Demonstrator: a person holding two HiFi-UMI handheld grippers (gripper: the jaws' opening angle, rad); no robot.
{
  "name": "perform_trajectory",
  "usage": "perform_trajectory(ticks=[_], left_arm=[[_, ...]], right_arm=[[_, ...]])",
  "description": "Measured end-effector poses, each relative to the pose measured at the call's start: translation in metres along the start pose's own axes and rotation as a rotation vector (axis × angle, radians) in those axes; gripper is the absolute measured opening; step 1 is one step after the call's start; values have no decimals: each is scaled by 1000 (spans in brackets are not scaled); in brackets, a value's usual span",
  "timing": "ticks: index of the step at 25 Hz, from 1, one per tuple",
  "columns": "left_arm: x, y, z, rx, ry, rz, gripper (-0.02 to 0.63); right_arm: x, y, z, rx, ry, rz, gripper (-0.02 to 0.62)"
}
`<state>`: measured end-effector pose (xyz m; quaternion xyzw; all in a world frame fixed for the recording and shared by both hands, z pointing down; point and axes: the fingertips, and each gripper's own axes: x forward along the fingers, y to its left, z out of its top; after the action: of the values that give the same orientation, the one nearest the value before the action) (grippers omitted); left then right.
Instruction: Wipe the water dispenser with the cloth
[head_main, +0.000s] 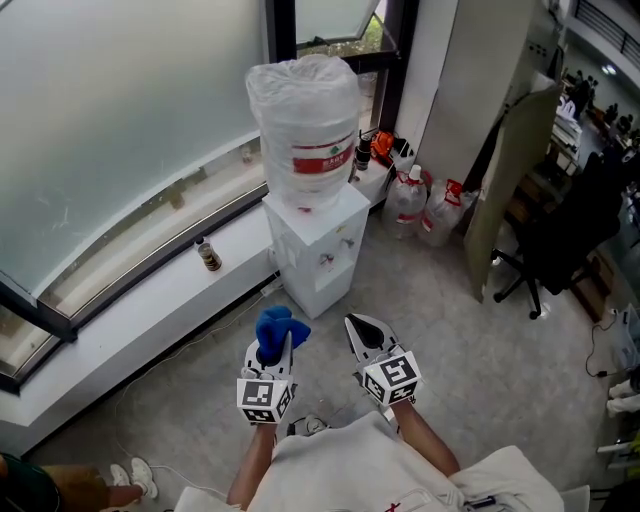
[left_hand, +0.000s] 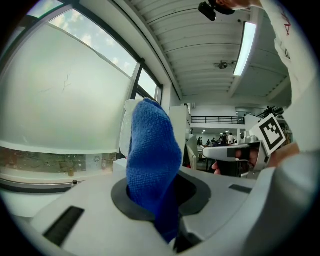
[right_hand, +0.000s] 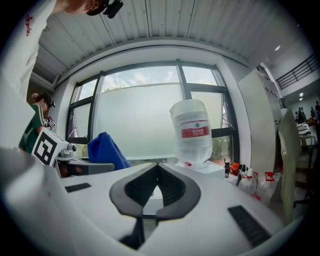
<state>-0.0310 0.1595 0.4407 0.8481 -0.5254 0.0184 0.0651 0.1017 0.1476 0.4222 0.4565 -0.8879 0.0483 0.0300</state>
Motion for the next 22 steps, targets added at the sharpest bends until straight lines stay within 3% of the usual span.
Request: perform_trajectory(ticks=[17,22], left_arm=[[38,-126,-10,8,18,25,63],[42,-140,-12,6,21,38,63]], right_arm=[[-78,-84,-6,-9,10,37,14],[-85,-94,-8,-10,15,53,14]])
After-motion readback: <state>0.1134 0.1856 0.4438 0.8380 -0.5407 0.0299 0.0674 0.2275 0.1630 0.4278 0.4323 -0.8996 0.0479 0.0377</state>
